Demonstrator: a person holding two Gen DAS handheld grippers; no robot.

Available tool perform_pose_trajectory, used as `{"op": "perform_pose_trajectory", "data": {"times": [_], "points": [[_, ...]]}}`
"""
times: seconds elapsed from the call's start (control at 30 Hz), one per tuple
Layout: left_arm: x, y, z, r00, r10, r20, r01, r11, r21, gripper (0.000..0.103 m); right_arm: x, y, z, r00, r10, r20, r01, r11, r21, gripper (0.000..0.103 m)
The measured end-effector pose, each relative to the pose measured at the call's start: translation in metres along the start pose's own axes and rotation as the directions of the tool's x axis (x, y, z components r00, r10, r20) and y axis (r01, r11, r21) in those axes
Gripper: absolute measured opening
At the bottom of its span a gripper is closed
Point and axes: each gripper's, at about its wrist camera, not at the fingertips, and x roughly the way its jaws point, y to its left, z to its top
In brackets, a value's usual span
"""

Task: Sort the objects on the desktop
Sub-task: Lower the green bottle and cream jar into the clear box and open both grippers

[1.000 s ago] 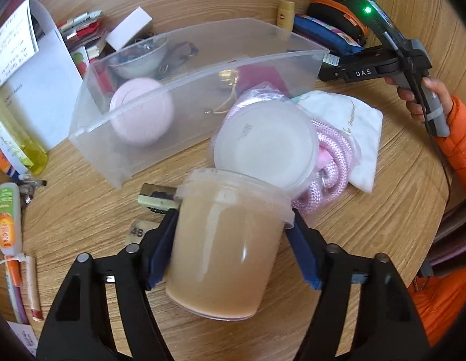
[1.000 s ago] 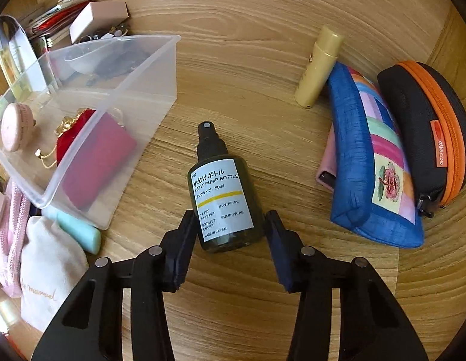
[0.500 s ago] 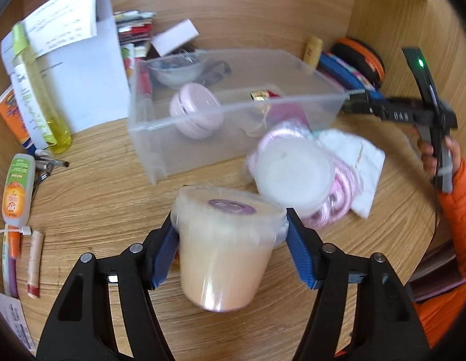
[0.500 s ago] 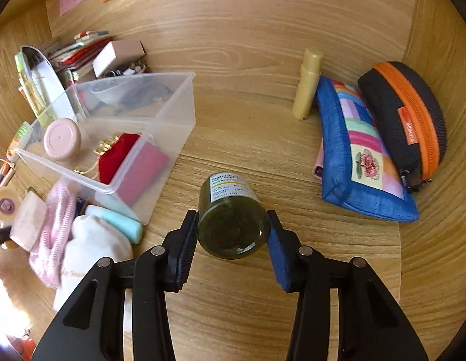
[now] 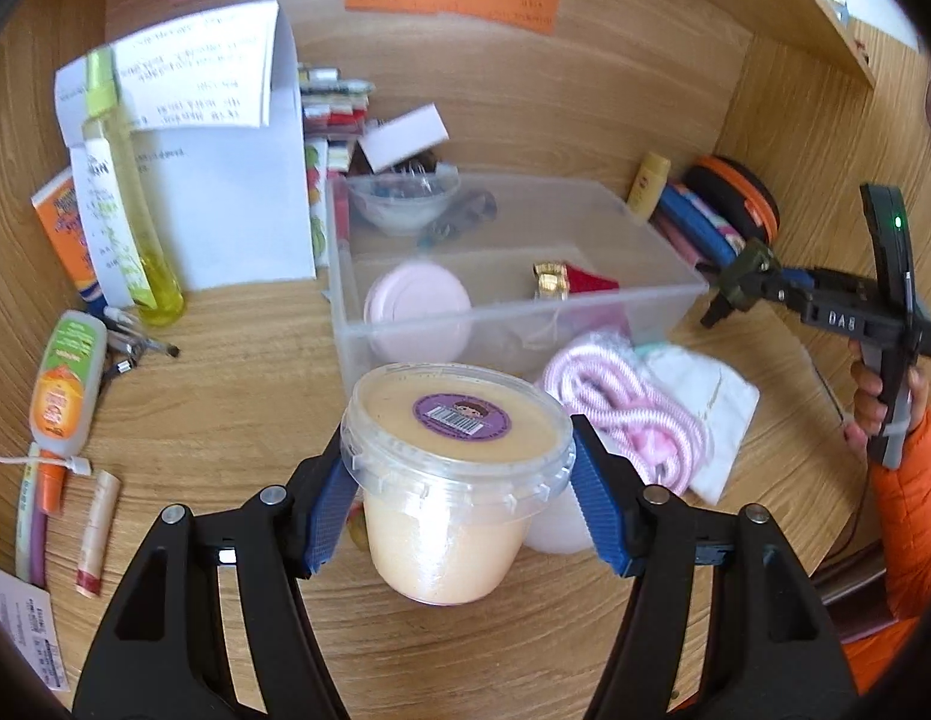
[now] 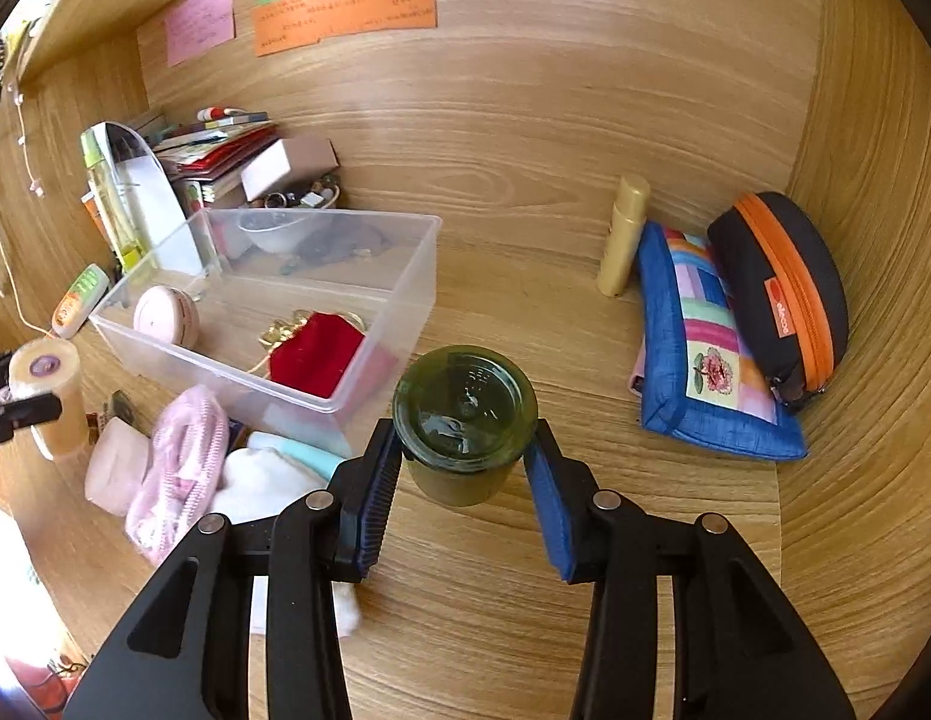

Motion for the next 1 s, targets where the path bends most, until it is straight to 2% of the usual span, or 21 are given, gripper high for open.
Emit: {"op": "perform_pose_trajectory", "data": {"times": [0.27, 0.57, 0.73, 1.0], "points": [[-0.018, 0.009, 0.025, 0.997, 0.018, 0.073, -0.017, 1.0, -0.016, 0.066, -0.023, 0.013, 0.018, 0.997, 0.007, 0.072, -0.006, 1.0, -0.014, 0.039], [-0.019, 0.016, 0.056, 0.992, 0.03, 0.125, -0.026, 0.999, -0.028, 0.066, -0.046, 0.023, 0.042, 0.987, 0.026, 0.159, -0.021, 0.999, -0.038, 0.039], [-0.01, 0.014, 0.072, 0.992, 0.018, 0.126, -0.016, 1.0, -0.023, 0.066, -0.044, 0.035, 0.051, 0.983, 0.054, 0.176, -0.045, 0.997, -0.055, 0.039], [0.014, 0.012, 0.095, 0.994, -0.011, 0.113, 0.014, 0.999, -0.029, 0.066, -0.018, 0.054, 0.062, 0.979, 0.113, 0.167, -0.104, 0.993, -0.061, 0.039]]}}
